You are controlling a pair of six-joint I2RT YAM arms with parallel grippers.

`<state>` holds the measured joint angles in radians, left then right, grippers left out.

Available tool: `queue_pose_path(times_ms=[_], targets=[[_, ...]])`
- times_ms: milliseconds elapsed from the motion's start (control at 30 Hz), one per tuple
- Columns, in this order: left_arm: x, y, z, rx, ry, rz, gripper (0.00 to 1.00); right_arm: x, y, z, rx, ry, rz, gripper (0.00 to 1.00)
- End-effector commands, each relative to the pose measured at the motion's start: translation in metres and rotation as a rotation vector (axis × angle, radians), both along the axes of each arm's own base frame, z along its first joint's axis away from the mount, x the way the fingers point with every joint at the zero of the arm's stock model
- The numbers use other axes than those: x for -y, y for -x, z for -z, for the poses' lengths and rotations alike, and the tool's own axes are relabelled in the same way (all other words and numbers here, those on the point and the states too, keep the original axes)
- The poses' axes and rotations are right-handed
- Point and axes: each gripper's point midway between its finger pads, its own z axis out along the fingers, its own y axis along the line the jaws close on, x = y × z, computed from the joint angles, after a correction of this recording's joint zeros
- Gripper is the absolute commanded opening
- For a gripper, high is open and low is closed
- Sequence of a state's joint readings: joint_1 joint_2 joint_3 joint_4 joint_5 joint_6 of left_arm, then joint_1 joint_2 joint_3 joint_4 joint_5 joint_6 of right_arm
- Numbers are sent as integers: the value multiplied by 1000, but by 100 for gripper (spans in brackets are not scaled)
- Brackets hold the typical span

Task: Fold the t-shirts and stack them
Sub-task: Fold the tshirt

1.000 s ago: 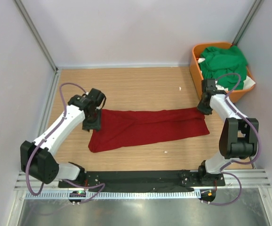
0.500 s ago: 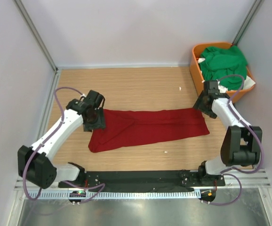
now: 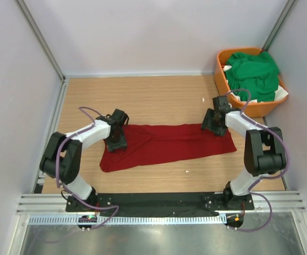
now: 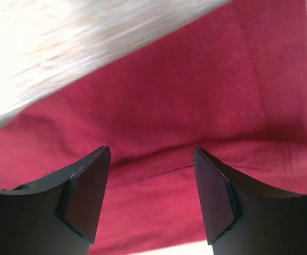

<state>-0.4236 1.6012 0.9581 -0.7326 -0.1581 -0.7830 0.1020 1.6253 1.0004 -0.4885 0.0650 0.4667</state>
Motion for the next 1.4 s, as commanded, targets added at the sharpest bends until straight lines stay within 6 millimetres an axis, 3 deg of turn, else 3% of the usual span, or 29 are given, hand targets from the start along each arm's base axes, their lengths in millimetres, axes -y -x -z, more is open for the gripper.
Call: queue_pose_path(times_ms=[0, 133, 267, 300, 400, 433, 467, 500, 533, 567, 600, 633, 667, 700, 733, 767, 800, 833, 867, 933, 1000, 1100, 1133, 1200, 1233, 1267, 1300, 1333, 1367], targets=[[7, -20, 17, 46, 10, -40, 47, -8, -11, 10, 9, -12, -31, 69], [4, -36, 29, 39, -46, -38, 44, -23, 1, 28, -35, -55, -32, 68], [0, -70, 33, 26, -117, -17, 44, -70, 28, 35, -63, -129, -72, 69], [0, -81, 32, 29, -128, -14, 44, -85, 48, 41, -90, -149, -88, 69], [0, -129, 34, 8, -148, -17, 44, -132, 91, 50, -128, -288, -99, 71], [4, -170, 12, 82, -115, -35, 45, -142, 99, 45, -114, -312, -100, 72], [1, -175, 37, 9, -135, -26, 45, -154, 106, 43, -102, -340, -100, 72], [16, -222, 7, 111, -82, -11, 45, -162, 120, 46, -125, -368, -55, 72], [17, -243, 3, 130, -67, -1, 45, -185, 137, 38, -123, -400, -104, 73], [17, -242, 50, 16, -85, 26, 45, -200, 144, 31, -112, -436, -121, 73], [47, -295, 1, 188, 43, 68, 45, -218, 148, 20, -101, -471, -145, 74], [62, -308, 6, 208, 101, 144, 46, -248, 170, 8, -114, -506, -212, 75], [81, -321, 18, 240, 177, 191, 47, -276, 167, -19, -85, -547, -265, 77], [108, -330, -11, 315, 307, 268, 48, -292, 173, -32, -77, -545, -315, 77], [124, -333, -20, 359, 319, 331, 54, -298, 192, -33, -109, -474, -394, 78], [137, -349, -96, 557, 334, 388, 60, -321, 183, -68, -45, -497, -441, 79], [140, -334, -70, 506, 312, 418, 67, -323, 180, -78, -11, -462, -454, 81], [155, -325, -85, 548, 303, 511, 79, -322, 173, -87, 37, -420, -478, 81], [158, -315, -125, 616, 297, 550, 83, -321, 167, -106, 69, -398, -485, 81], [157, -308, -164, 677, 258, 582, 91, -300, 144, -120, 178, -268, -447, 83], [131, -300, -214, 729, 204, 532, 94, -288, 118, -150, 284, -213, -447, 84], [95, -292, -252, 757, 175, 431, 95, -263, 80, -173, 366, -169, -401, 84], [83, -278, -274, 772, 169, 409, 95, -261, 70, -178, 380, -186, -395, 84], [60, -262, -272, 738, 111, 343, 96, -236, 35, -180, 408, -154, -345, 84], [51, -244, -292, 760, 104, 329, 95, -231, 19, -182, 433, -153, -329, 84], [43, -231, -269, 693, 77, 319, 95, -227, 6, -185, 446, -159, -325, 84], [40, -220, -264, 671, 88, 293, 94, -211, -16, -187, 464, -133, -315, 84], [33, -196, -279, 679, 102, 282, 91, -211, -33, -173, 448, -116, -318, 84], [32, -176, -251, 593, 117, 280, 89, -218, -46, -187, 469, -149, -339, 84]])
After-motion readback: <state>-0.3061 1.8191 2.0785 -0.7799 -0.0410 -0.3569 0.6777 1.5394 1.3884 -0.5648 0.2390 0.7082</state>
